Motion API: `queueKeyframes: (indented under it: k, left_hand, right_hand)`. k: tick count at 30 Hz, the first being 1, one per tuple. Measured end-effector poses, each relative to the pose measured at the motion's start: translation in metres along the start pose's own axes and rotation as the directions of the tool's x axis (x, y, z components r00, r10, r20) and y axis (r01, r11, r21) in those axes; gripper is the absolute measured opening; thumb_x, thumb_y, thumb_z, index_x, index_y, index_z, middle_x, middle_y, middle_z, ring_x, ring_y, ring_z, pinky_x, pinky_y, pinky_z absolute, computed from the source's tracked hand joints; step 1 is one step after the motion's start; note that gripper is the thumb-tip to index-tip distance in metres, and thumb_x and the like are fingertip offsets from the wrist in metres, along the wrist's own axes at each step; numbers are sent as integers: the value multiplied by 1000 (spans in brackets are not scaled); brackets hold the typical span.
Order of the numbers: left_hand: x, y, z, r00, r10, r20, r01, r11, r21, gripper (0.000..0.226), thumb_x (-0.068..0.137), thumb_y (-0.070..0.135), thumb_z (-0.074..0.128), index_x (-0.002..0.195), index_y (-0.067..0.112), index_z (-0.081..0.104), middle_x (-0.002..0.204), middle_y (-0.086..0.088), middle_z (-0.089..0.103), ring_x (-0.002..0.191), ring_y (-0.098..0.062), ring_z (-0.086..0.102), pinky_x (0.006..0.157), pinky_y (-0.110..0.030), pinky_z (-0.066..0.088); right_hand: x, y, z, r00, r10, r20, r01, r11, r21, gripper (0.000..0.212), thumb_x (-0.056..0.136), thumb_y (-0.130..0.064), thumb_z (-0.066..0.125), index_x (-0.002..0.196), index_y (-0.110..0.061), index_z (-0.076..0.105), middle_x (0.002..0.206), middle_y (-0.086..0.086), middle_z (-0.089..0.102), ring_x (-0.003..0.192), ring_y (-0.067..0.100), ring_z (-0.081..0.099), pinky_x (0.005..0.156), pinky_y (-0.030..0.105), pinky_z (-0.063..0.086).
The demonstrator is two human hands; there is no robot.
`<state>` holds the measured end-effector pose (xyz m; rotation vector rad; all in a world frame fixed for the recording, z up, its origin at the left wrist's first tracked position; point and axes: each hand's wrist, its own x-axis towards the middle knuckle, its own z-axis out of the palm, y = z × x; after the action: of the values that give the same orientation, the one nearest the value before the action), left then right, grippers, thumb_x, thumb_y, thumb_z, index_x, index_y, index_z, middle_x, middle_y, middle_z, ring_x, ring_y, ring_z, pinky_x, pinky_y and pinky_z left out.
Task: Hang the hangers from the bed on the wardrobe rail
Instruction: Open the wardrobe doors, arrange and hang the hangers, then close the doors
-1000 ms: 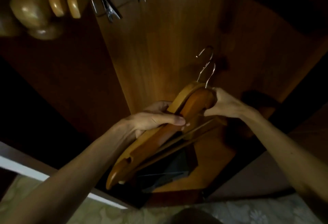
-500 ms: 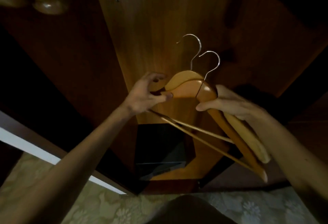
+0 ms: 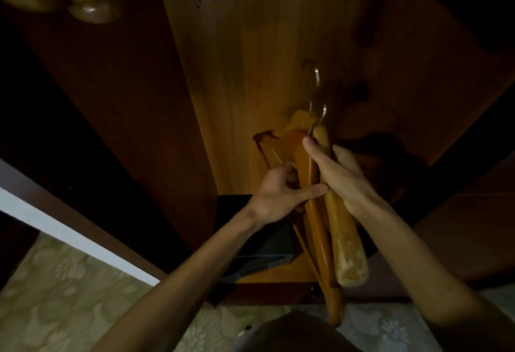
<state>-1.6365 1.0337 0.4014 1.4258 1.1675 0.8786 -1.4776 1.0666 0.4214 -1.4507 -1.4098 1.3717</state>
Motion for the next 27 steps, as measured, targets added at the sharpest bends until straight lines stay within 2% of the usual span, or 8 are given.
queueKeyframes:
  k: [2,6,9,13,15,19,23,27]
  left_hand:
    - [-4,5,-3,1000,-18,-7,18,999,-39,30,90,18,74,114,5,62,92,-2,74,77,-12,72,61,-22,55]
    - [-11,34,-17,998,-58,-26,51,979,-195,13,96,14,64,105,4,65,68,9,70,61,1,66,55,-11,49]
    - [-10,70,-30,997,-23,-74,7,979,-204,21,100,25,59,98,4,64,63,11,66,59,5,63,54,-8,47]
    - [-4,124,-49,987,28,-156,-65,969,-239,30,99,35,58,86,8,65,71,7,68,63,6,66,54,-8,48]
    - [0,151,-59,974,41,-222,-105,953,-285,29,97,38,60,87,11,66,72,4,67,64,1,66,59,-15,53]
    - [10,207,-80,945,63,-321,-172,931,-323,49,94,41,63,117,-2,68,66,3,66,62,-6,66,59,-21,55]
    - [21,254,-97,919,141,-368,-246,935,-255,35,92,39,68,102,6,72,71,0,72,74,-13,71,79,-32,59]
    - [34,292,-111,899,185,-398,-285,935,-209,27,91,36,70,87,10,70,71,-3,73,75,-16,70,85,-34,60]
  right_hand:
    - [-5,-10,2,1000,14,-6,-14,999,-37,104,65,-78,69,145,-16,47,107,1,76,98,22,73,91,45,59]
    - [-12,-26,1,998,63,-19,-63,998,-28,71,82,-54,68,134,-7,53,72,-3,68,59,8,64,57,26,52]
    - [-16,-51,-3,998,57,-23,-56,998,19,36,92,-35,66,121,-15,62,77,1,63,64,11,59,63,28,47]
    - [-16,-92,-8,997,-25,-69,27,999,27,86,72,-59,70,148,-26,45,121,0,68,107,21,65,97,47,51]
    - [-13,-117,-11,993,-83,-88,88,995,53,92,69,-62,71,150,-29,41,128,0,66,112,24,64,100,51,49]
    - [-5,-172,-17,968,-218,-126,227,972,65,100,62,-65,71,149,-26,43,127,1,66,109,24,66,96,49,52]
    - [3,-225,-17,936,-330,-117,342,934,104,63,78,-49,71,130,-15,59,97,3,72,85,19,70,68,37,53]
    - [13,-271,-14,904,-410,-118,423,899,117,48,81,-42,70,116,-10,68,79,2,70,72,17,68,62,34,50]
